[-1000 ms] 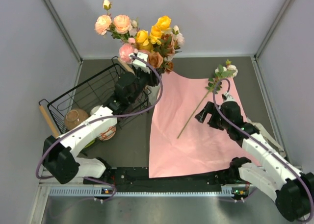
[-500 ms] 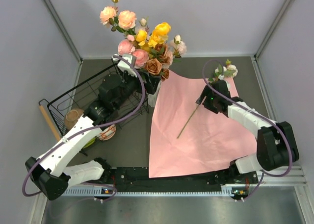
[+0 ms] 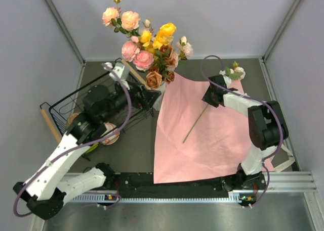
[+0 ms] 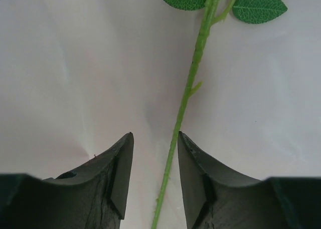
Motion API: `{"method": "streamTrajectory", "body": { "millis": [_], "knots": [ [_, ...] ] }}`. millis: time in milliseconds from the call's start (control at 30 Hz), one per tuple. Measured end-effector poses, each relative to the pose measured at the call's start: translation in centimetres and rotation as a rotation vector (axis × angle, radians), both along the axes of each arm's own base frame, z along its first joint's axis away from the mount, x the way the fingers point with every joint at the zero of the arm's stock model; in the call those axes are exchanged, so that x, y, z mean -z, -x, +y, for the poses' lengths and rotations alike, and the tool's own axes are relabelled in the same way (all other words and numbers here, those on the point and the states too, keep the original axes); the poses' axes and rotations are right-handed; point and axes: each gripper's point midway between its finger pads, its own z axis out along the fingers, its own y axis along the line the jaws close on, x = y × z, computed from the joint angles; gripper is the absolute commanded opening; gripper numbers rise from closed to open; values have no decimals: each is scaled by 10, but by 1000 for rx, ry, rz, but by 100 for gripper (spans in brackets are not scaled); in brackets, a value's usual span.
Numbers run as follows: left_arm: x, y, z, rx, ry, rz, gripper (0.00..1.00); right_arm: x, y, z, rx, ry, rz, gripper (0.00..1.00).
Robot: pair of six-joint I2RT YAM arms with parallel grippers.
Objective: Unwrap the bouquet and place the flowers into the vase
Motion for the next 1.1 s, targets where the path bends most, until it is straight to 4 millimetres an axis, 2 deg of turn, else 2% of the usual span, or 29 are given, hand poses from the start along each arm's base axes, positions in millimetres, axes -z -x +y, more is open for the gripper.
{"method": "streamTrajectory", "body": {
  "millis": [167, 300, 333, 400, 433, 533, 567, 600, 633, 833, 900, 967, 1033, 1100],
  "knots": [
    [-34, 42, 31, 4, 57, -77, 93, 9, 0, -10, 49, 39, 16, 42],
    [-45, 63, 46, 5, 82, -109, 93, 9, -2, -17, 81, 69, 7, 41],
    [-46, 65, 48, 4, 85, -112, 93, 10, -2, -18, 84, 73, 7, 39],
    [-43, 66, 49, 5, 79, -105, 92, 15, -3, -18, 86, 77, 16, 27],
    [-40, 65, 49, 4, 72, -96, 92, 19, -3, -18, 87, 80, 25, 16],
    [-29, 63, 47, 3, 43, -62, 92, 31, -5, -19, 103, 82, 48, 13],
    [-28, 62, 46, 3, 38, -57, 92, 30, -7, -19, 106, 81, 42, 13],
    [-26, 61, 46, 2, 34, -52, 92, 28, -8, -19, 110, 80, 36, 10],
    [-25, 62, 46, 3, 31, -47, 92, 27, -9, -20, 115, 80, 34, 0],
    [-20, 61, 46, 4, 19, -31, 93, 25, -10, -28, 134, 107, 25, 0],
    [-20, 62, 45, 8, 21, -31, 95, 19, -7, -31, 137, 119, 13, 0],
    [-19, 63, 43, 23, 24, -24, 97, 0, 3, -37, 134, 123, -25, 0],
    [-19, 63, 37, 46, 33, -16, 99, -28, 17, -42, 115, 114, -93, 0],
    [-19, 63, 29, 78, 50, -6, 99, -65, 34, -44, 84, 78, -197, 0]
  ]
}}
